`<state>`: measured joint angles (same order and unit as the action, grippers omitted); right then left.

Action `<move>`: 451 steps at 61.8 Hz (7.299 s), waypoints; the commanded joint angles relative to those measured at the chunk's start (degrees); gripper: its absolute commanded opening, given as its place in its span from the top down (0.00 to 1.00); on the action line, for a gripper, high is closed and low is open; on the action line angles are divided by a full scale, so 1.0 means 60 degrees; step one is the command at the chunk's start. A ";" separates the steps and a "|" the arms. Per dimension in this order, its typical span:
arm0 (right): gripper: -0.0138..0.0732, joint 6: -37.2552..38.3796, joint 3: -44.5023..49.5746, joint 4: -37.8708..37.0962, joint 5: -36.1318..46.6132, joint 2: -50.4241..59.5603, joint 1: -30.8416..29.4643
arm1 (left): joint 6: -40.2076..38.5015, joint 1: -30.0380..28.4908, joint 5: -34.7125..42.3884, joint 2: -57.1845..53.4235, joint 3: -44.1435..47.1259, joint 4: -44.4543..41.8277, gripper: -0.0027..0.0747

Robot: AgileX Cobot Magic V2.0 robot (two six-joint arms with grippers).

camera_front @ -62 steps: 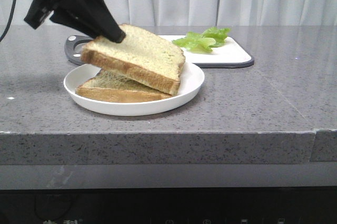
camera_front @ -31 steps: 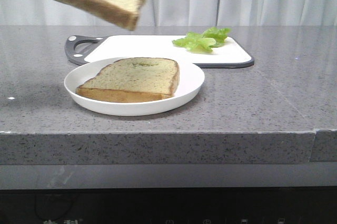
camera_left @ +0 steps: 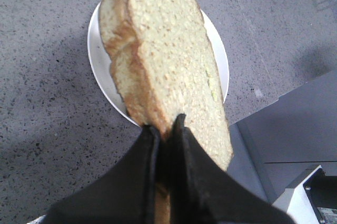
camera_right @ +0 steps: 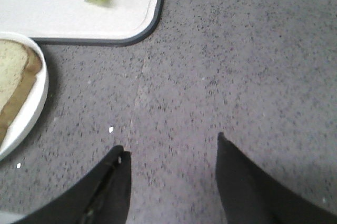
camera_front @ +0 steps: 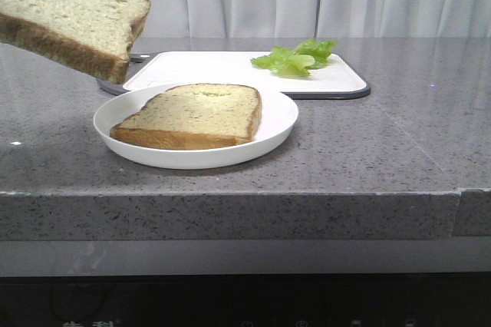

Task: Left arm grabs bread, right arm adds lettuce
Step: 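Lift the top bread slice off the plate with the left gripper, then move the right gripper to the lettuce leaf and grasp it, then lift the lettuce leaf with the right gripper and carry it over the plate, then lower the lettuce onto the bottom bread slice and open the right gripper, then withdraw the right gripper away from the plate, then lower the held bread slice onto the lettuce with the left gripper and release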

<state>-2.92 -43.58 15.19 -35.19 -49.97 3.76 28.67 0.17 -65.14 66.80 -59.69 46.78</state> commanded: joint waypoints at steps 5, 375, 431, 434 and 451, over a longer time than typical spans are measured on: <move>0.38 -0.0283 -0.1513 0.0126 0.1204 -0.1652 -0.0052 | 0.0052 -0.0028 0.0268 -0.0229 -0.0228 0.0706 0.99; 0.31 -0.6464 -0.2996 0.7729 -0.1718 -0.4668 0.0698 | 0.0052 -0.0028 0.0268 -0.0229 -0.0228 0.0706 0.99; 0.31 -0.1981 -0.1642 0.1526 -0.2617 0.1241 0.0698 | 0.0052 -0.0010 0.0452 -0.0229 -0.0228 0.0745 0.99; 0.31 -0.1981 -0.1642 0.1520 -0.2617 0.1228 0.0698 | 0.0052 -0.0028 0.0536 -0.0229 -0.0228 0.0762 0.99; 0.31 -0.1981 -0.1642 0.1529 -0.2617 0.1228 0.0698 | 0.0052 -0.0010 0.1056 -0.0229 -0.0228 0.0868 0.99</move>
<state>-14.71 -52.13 23.49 -53.81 -42.80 8.29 28.94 0.07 -61.59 66.80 -59.69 47.25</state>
